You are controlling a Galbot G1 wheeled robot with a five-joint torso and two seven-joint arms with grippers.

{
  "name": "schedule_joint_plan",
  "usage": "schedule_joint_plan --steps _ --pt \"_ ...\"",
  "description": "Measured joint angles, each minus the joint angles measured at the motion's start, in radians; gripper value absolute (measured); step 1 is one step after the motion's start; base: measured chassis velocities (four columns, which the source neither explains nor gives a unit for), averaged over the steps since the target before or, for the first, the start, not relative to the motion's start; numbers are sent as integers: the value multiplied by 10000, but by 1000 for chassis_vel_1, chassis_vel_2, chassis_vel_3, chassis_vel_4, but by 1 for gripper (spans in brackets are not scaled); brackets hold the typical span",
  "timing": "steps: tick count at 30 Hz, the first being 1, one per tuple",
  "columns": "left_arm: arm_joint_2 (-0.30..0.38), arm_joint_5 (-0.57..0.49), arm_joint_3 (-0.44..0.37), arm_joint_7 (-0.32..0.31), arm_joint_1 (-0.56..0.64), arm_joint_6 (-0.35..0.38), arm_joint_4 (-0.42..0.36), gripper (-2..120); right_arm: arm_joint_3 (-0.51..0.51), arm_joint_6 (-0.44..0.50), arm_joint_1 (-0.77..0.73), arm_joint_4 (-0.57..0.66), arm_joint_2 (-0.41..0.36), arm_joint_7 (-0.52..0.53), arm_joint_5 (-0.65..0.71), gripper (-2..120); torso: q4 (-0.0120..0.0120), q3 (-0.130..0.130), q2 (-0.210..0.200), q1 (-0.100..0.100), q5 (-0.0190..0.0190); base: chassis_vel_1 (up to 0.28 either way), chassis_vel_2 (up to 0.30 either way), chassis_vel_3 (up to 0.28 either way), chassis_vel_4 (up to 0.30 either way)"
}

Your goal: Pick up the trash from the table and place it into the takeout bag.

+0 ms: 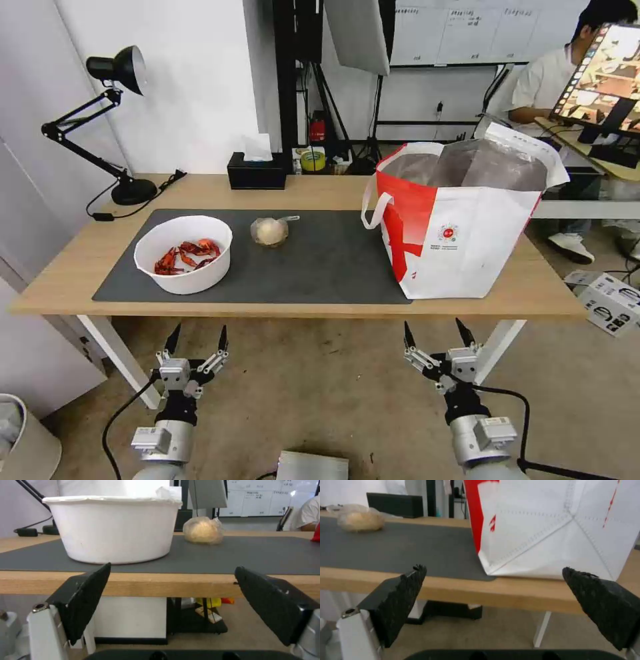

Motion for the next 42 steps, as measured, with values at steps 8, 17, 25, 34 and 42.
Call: schedule_joint_plan --steps 8,17,25,34,42 --pt "18 -3 -14 0 17 -36 23 100 -128 46 220 -73 -5 -14 115 100 -2 0 0 0 0 0 0 0 0" --pt "-94 114 50 9 86 -128 36 100 -1672 -1793 3751 388 -1131 -659 3134 100 2 1 -1 0 -1 0 0 0 0" --pt "-142 193 26 15 174 -160 -52 100 -3645 -2778 7249 -1005 -1446 -611 5317 100 0 2 -1 1 -3 0 0 0 0" --pt "-155 180 -83 10 238 -180 -76 100 -5781 -3359 10659 -3163 -510 93 6816 100 1 2 -1 1 -3 0 0 0 0" --pt "-197 148 -120 8 183 -186 -74 100 -6936 -3541 12316 -4881 513 399 7524 100 1 1 -1 1 -2 0 0 0 0"
